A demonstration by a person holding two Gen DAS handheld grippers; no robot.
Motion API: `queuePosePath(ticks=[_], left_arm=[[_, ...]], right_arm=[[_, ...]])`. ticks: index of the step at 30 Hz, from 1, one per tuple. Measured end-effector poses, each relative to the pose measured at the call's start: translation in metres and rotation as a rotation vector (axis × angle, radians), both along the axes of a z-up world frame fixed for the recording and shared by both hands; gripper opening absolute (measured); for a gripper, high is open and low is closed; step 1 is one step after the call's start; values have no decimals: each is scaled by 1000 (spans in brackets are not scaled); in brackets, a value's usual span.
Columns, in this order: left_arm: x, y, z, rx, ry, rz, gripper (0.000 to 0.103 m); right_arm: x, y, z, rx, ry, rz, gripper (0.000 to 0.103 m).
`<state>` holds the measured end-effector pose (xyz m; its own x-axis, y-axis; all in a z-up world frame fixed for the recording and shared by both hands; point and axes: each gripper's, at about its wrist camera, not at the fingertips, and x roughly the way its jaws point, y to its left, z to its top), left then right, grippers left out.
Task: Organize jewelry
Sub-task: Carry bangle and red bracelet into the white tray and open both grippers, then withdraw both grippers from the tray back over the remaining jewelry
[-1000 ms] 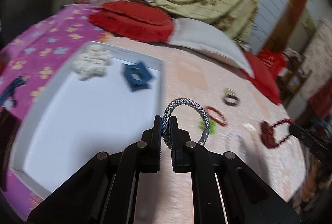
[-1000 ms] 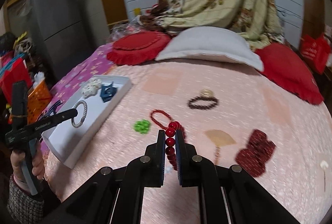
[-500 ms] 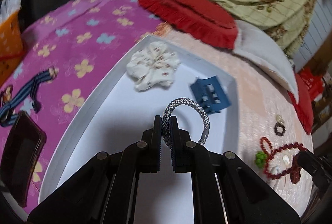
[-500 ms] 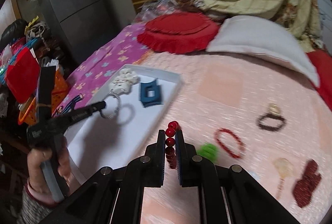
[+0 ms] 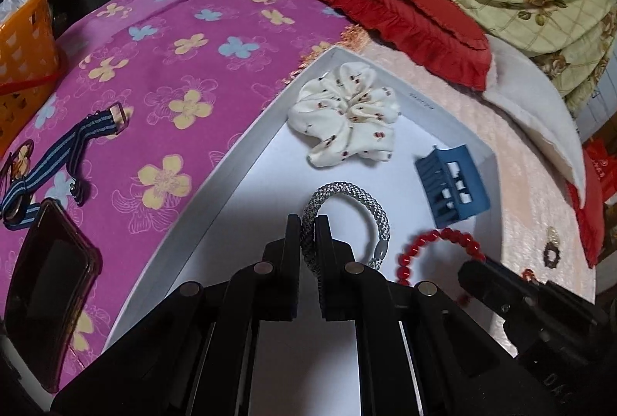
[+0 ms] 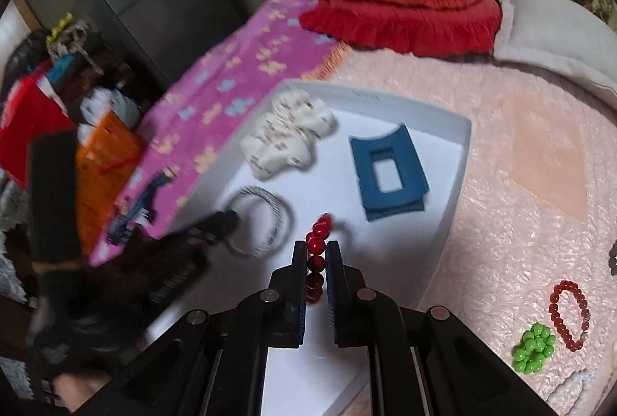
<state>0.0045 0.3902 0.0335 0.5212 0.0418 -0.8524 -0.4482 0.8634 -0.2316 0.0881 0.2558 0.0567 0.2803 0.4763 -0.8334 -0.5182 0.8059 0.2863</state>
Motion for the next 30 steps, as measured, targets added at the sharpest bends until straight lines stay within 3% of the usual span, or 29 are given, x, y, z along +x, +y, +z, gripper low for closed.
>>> queuePosePath(ticks=[14, 20, 23, 25, 27, 30], left_arm=[[17, 11, -11, -46, -13, 58, 6], [23, 7, -11, -14, -19, 53, 7], [23, 9, -11, -35, -31, 50, 13], [22, 9, -10, -64, -36, 42, 30], [19, 9, -6, -85, -55, 36, 39], [13, 6, 1, -82, -81, 26, 44]], right_arm=[[22, -7, -27, -99, -9, -43, 8], [37, 1, -26, -102, -20, -50, 8], [43, 5, -26, -95, -16, -56, 8], [45, 8, -27, -86, -8, -50, 8], [45, 9, -28, -72, 9, -47, 8], [43, 5, -31, -66, 29, -56, 21]])
